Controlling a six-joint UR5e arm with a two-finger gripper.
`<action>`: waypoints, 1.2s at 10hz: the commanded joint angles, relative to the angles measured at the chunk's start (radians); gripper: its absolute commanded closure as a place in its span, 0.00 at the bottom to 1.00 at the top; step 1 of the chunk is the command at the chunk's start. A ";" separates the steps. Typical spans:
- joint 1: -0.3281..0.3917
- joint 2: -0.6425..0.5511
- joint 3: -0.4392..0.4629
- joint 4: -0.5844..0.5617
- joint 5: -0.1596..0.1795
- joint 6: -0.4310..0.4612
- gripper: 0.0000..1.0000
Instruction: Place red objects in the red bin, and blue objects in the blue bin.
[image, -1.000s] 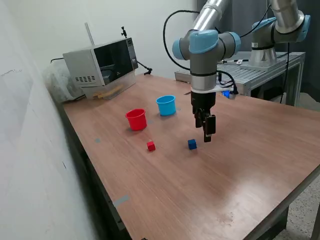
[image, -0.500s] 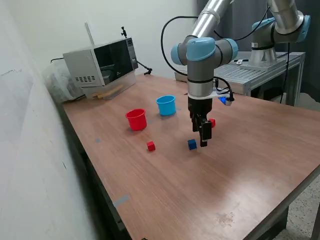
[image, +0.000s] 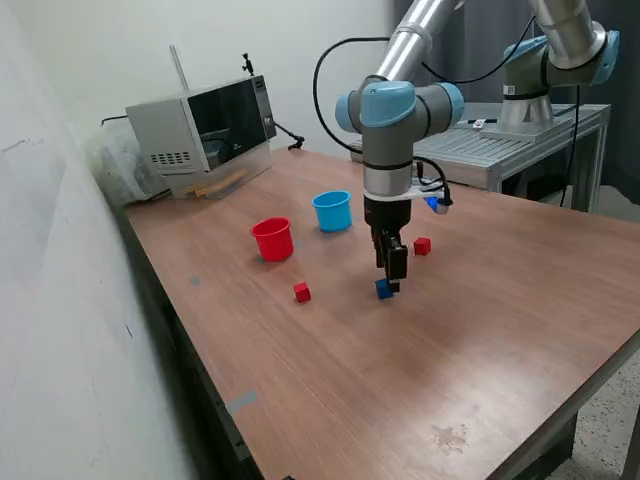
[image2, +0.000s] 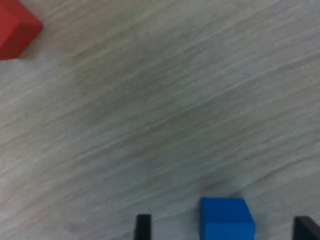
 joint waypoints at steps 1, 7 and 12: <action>-0.003 0.005 -0.001 -0.007 0.003 -0.003 1.00; 0.000 -0.056 -0.001 -0.004 0.004 -0.165 1.00; -0.102 -0.451 0.225 0.086 0.004 -0.310 1.00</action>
